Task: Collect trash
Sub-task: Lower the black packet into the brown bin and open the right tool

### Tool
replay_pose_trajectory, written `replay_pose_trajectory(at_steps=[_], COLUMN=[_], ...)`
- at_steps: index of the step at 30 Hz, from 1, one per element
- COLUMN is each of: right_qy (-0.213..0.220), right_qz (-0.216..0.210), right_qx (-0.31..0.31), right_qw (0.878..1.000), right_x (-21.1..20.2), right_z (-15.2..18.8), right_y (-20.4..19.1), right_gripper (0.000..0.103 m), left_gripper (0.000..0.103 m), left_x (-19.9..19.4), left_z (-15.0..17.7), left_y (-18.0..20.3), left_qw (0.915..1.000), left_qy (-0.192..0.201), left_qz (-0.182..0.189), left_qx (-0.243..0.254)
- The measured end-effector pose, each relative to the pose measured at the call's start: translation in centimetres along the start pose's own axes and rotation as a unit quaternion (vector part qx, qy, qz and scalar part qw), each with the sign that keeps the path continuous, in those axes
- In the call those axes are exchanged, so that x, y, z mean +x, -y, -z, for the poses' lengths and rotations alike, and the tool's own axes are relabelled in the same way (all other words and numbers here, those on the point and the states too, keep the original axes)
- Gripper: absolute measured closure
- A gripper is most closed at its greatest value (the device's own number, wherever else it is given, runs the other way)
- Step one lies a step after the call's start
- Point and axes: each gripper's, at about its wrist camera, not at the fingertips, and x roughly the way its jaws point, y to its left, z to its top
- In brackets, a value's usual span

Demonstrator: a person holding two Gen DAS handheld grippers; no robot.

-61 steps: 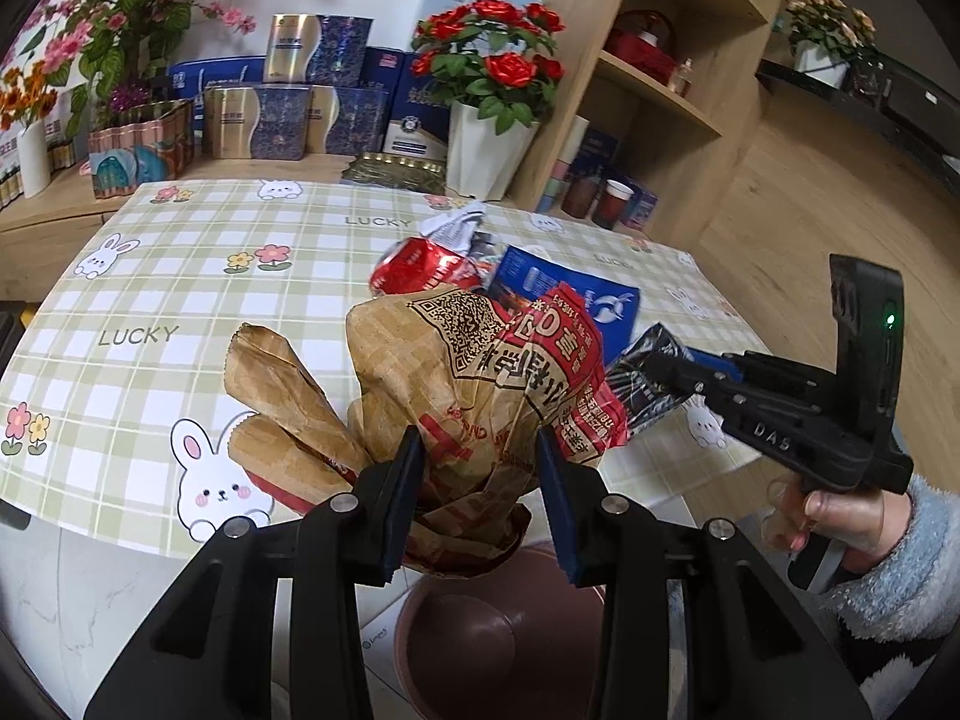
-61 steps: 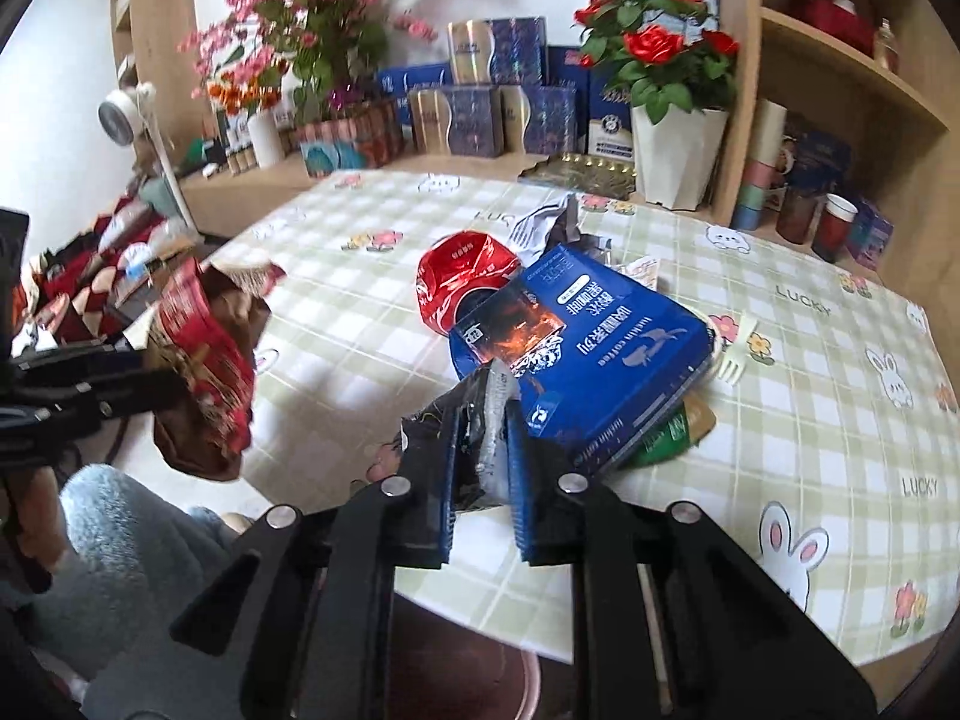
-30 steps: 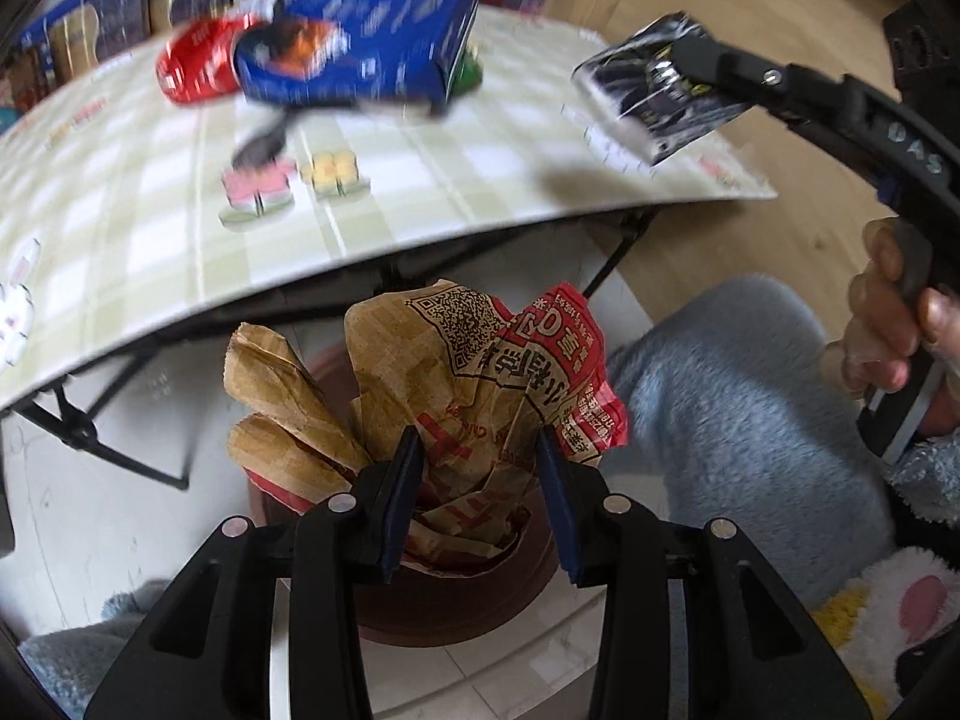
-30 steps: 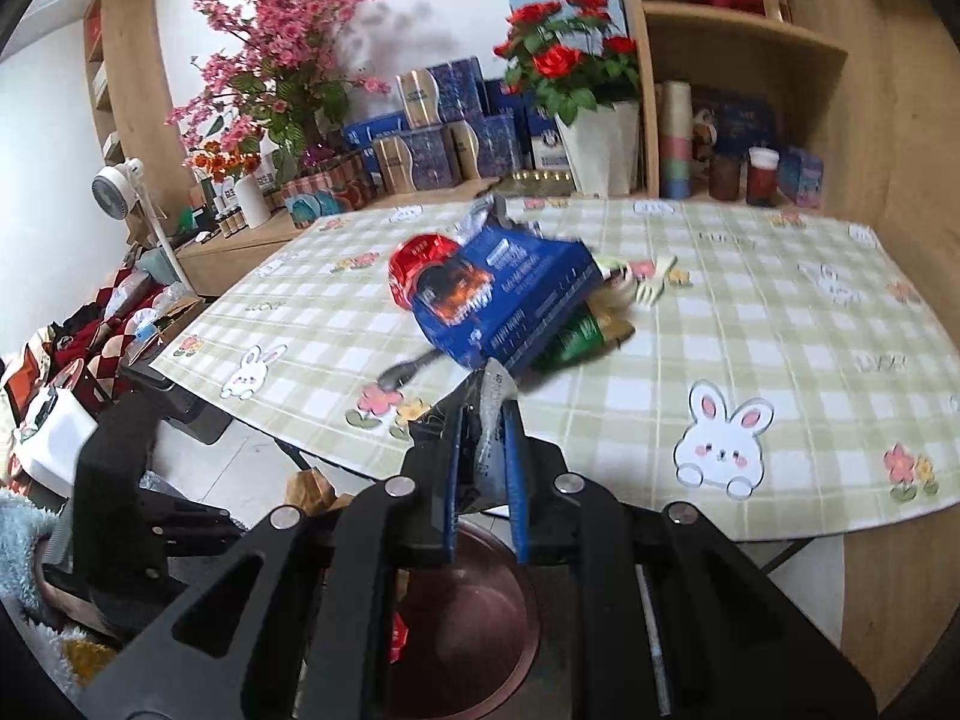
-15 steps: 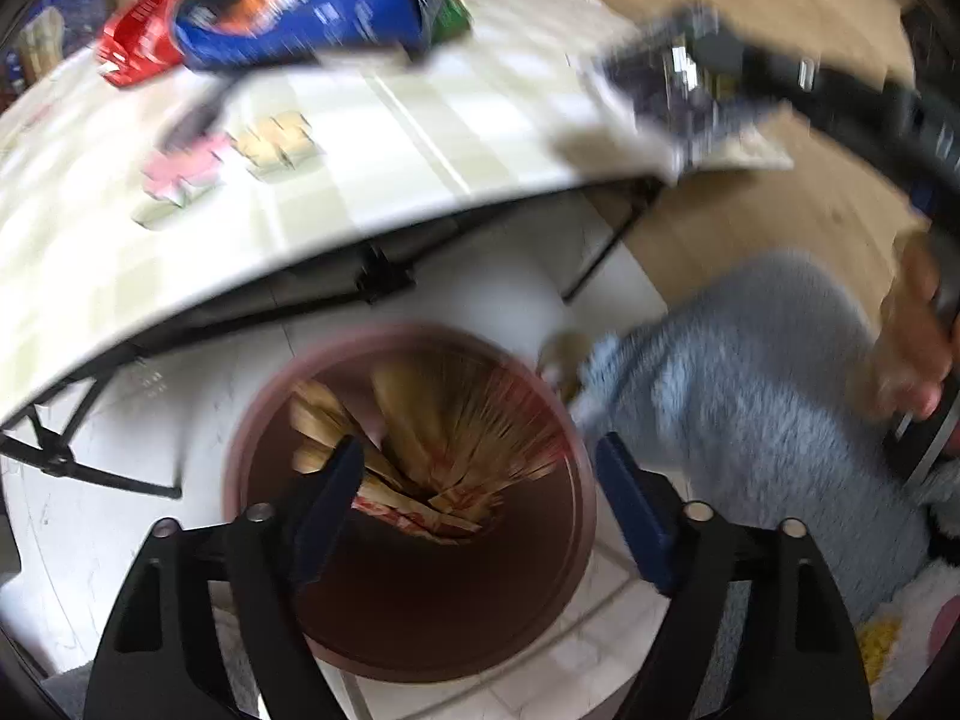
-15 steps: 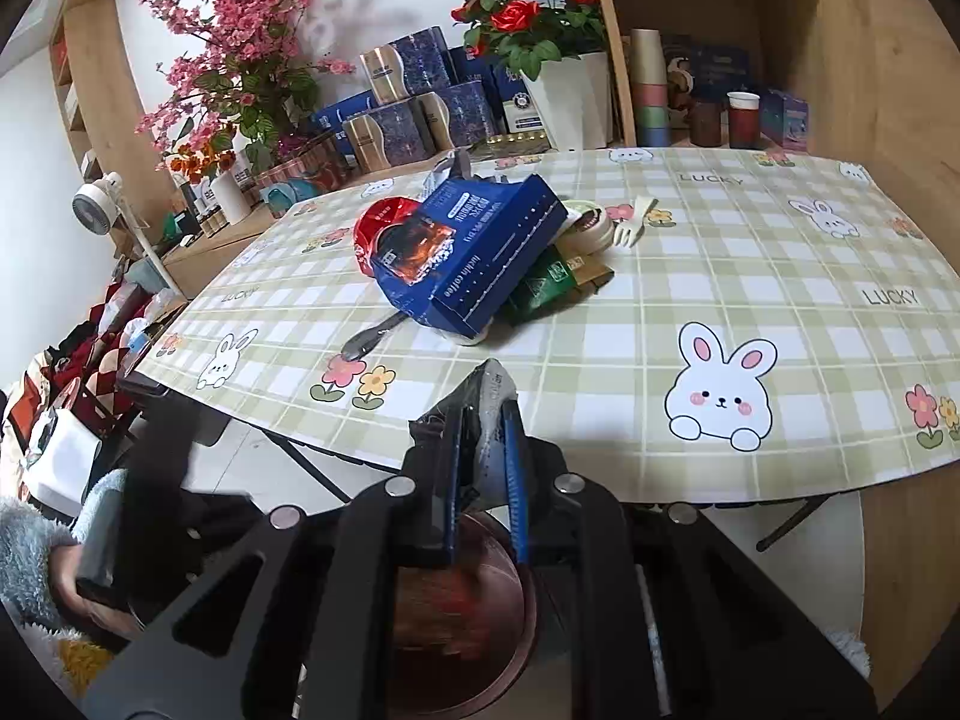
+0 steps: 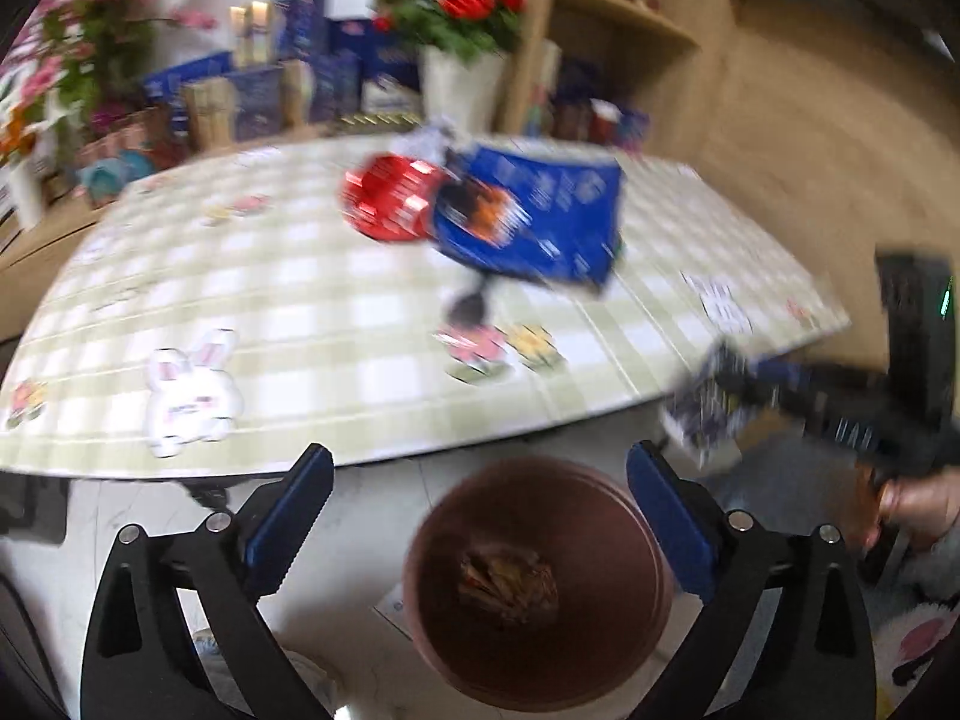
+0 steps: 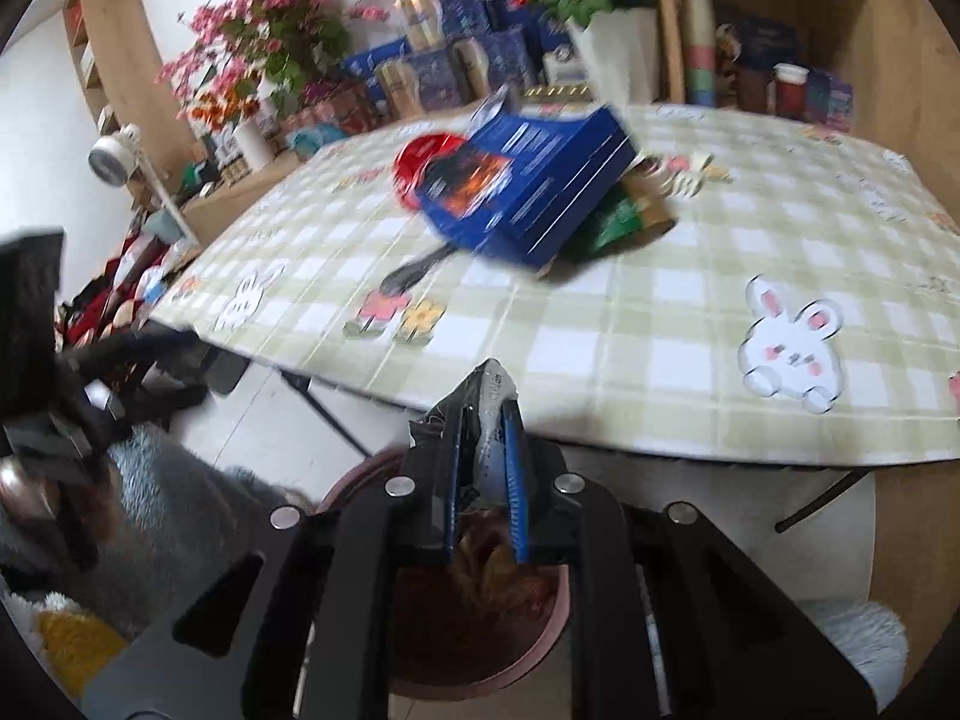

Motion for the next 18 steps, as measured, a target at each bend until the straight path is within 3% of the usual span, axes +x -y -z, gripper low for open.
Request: replay_pose_trajectory(at_steps=[3, 9, 18], right_qy=[-0.032, -0.095, -0.158], right_qz=[-0.011, -0.021, -0.032], right_qx=[-0.011, -0.044, -0.068], right_qw=[0.999, 0.994, 0.985], right_x=[1.7, 4.9, 8.2], right_z=[0.8, 2.3, 3.5], right_y=[-1.3, -4.3, -6.8], right_gripper=[0.087, 0.087, 0.086], left_gripper=[0.006, 0.006, 0.006], left_x=[-1.6, -2.7, -3.1], left_z=[0.5, 2.7, 3.9], left_y=[-1.9, -4.3, -7.1], left_qw=[0.9991, 0.9969, 0.9918], left_qy=[0.026, 0.041, 0.046], left_qz=[-0.014, -0.041, -0.033], left_qx=[-0.029, -0.053, -0.115])
